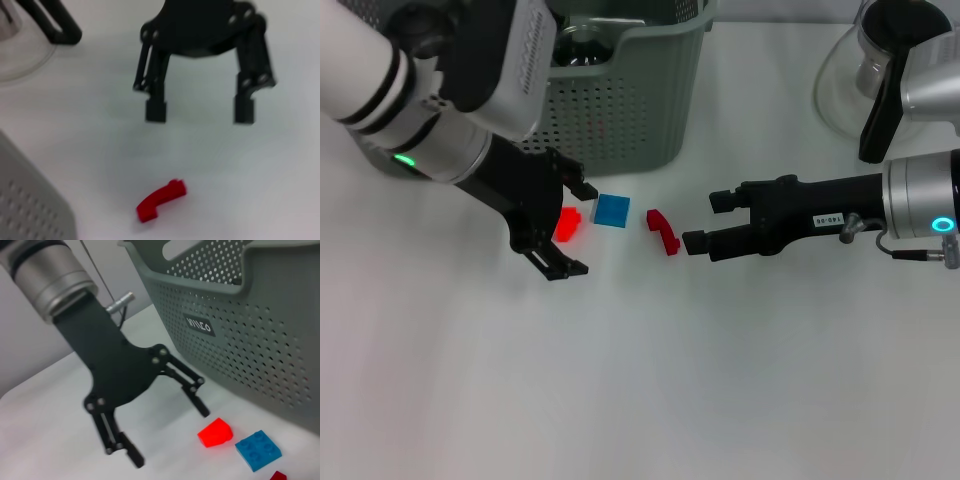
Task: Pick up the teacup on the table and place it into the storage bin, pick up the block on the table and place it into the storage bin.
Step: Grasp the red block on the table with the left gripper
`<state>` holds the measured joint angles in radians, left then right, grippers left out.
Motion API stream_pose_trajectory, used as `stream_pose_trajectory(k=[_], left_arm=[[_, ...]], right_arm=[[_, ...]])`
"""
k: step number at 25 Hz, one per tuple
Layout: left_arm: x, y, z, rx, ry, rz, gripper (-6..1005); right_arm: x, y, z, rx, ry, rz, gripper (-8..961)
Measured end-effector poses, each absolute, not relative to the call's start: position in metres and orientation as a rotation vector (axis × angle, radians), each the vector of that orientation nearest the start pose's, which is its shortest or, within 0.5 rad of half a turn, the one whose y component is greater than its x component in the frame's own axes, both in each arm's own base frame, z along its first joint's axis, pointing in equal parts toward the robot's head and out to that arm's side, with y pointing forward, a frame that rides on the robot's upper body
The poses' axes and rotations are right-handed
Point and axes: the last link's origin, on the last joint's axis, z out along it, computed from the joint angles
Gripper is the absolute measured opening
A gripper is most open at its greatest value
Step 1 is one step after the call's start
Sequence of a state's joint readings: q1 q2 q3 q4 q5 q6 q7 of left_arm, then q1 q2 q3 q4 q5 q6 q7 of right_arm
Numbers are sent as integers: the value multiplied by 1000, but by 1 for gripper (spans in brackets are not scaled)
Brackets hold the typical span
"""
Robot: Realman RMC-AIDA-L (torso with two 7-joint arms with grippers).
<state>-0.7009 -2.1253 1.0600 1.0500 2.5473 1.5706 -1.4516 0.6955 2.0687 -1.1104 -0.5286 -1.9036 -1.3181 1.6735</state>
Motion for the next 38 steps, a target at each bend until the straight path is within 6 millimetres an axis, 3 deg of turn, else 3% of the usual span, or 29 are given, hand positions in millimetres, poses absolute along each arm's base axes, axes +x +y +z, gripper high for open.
stream_pose_trajectory(k=[12,38], left_arm=[[-218,377,-29,-2939,148,490,950],[-222,379,-38,-2914,182,556,922]], right_arm=[[219,353,-67,-2912,859,433,909],[219,351,-68,-2914,857,433,908]])
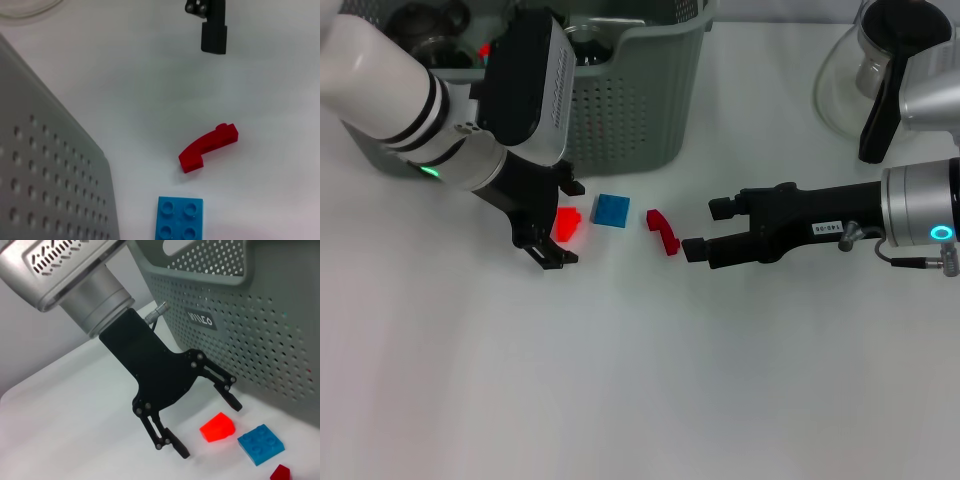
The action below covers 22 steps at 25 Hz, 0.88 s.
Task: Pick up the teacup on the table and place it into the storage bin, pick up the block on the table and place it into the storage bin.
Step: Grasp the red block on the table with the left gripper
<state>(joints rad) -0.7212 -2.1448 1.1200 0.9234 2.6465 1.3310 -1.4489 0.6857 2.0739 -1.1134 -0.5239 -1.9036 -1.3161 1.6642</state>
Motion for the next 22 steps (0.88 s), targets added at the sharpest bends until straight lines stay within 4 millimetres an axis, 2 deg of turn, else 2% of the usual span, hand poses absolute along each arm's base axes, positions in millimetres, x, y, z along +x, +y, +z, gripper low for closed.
stream_pose_trajectory(k=[12,16,22], left_arm=[[-225,381,-42,-2896,195,576,835],[-227,381,-41,-2891,198,589,766],[-227,382,-41,-2885,200,595,750]], right_arm=[[221,351,-68,-2913,850,433,907],[221,351,-69,-2909,850,432,907],[221,351,-69,-2908,850,433,907]])
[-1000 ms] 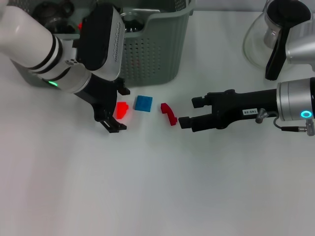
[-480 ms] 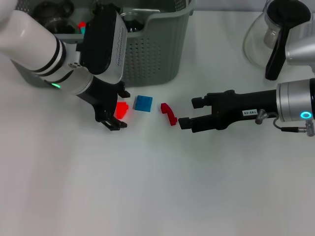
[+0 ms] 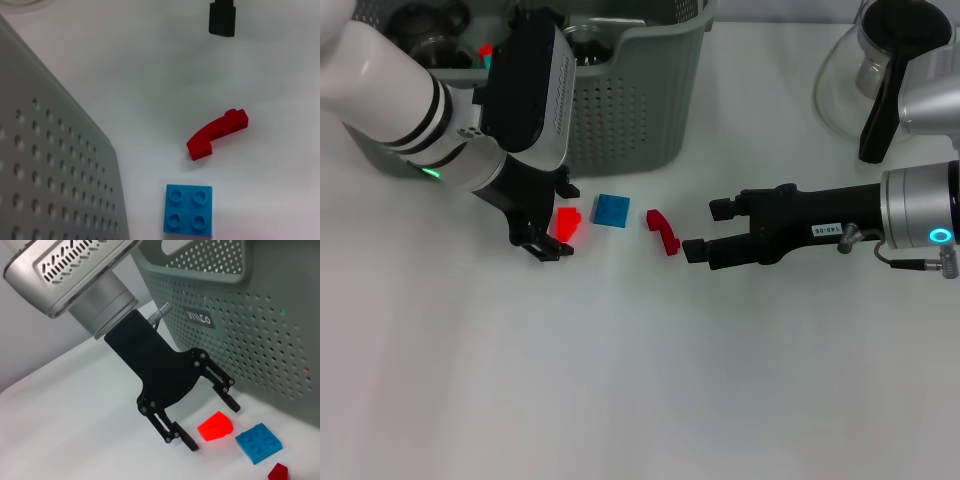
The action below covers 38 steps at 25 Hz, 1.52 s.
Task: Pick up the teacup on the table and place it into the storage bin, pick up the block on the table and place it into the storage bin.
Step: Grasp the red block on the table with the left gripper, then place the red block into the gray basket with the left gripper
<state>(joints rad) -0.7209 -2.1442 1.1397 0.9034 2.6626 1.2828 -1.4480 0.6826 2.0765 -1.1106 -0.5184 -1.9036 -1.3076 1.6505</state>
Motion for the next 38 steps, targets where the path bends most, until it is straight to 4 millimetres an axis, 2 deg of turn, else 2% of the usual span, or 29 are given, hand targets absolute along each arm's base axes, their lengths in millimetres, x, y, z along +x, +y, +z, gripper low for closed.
stream_pose_trajectory(k=[14,25,28,31,33,34,38], left_arm=[[-230,381,-42,-2886,193,603,615],[-228,381,-34,-2885,177,595,417],[-218,374,-20,-2922,131,532,417],[-205,359,4,-2994,42,393,417],[-196,345,24,-3057,-18,228,417],[-190,334,45,-3079,-56,43,417],[-186,324,96,-2988,-186,-341,416]], right_arm=[[221,351,-70,-2909,848,433,907],[221,350,-70,-2908,851,434,906],[222,350,-69,-2906,845,434,906],[223,349,-68,-2908,836,432,906],[223,349,-67,-2912,833,432,906],[224,349,-67,-2912,832,430,906],[226,349,-66,-2914,825,427,906]])
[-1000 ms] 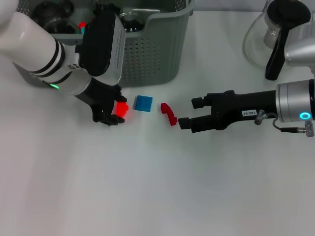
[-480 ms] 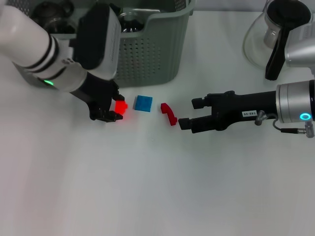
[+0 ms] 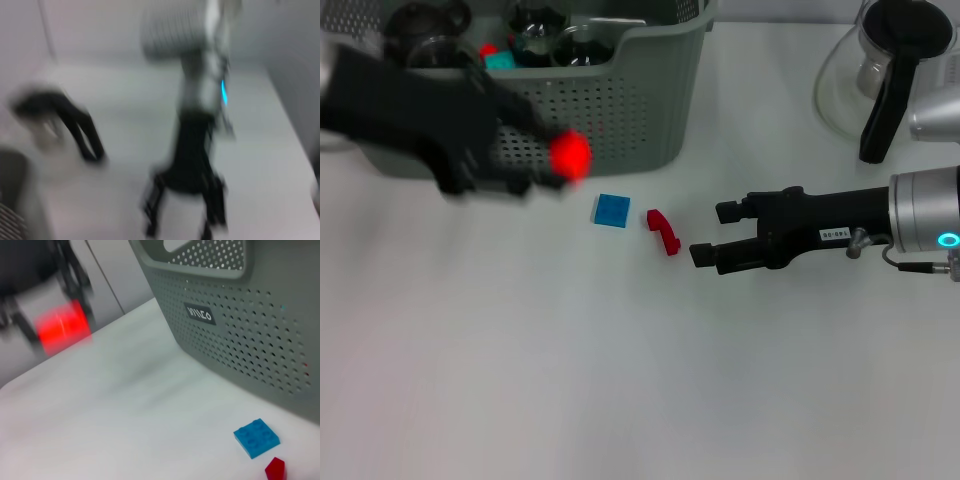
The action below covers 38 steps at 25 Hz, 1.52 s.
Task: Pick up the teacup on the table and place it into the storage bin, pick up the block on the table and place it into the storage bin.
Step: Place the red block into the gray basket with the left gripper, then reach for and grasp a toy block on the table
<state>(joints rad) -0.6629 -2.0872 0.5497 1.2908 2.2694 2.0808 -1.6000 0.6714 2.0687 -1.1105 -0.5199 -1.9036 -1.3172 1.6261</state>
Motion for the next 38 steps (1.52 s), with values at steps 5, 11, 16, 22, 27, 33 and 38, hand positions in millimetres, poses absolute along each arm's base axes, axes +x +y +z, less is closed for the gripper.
stream_pose_trajectory(k=[5,11,16,22,27,33,38], left_arm=[[-188,351,143,-2731,-383,-470,416],[-199,411,150,-2508,-628,-311,417],[-215,441,136,-2382,-704,-221,448],[-199,432,134,-2477,-676,-206,637],[-159,380,125,-2832,-431,-263,846],[-154,314,69,-3145,-4,43,936],[-157,307,32,-3159,124,218,960]], right_arm=[[224,350,-65,-2921,810,424,906],[221,351,-64,-2938,785,416,905],[222,350,-64,-2938,788,414,905],[224,347,-62,-2945,800,422,905],[227,346,-62,-2940,820,425,905],[233,345,-58,-2922,878,423,905],[234,345,-56,-2915,910,423,904]])
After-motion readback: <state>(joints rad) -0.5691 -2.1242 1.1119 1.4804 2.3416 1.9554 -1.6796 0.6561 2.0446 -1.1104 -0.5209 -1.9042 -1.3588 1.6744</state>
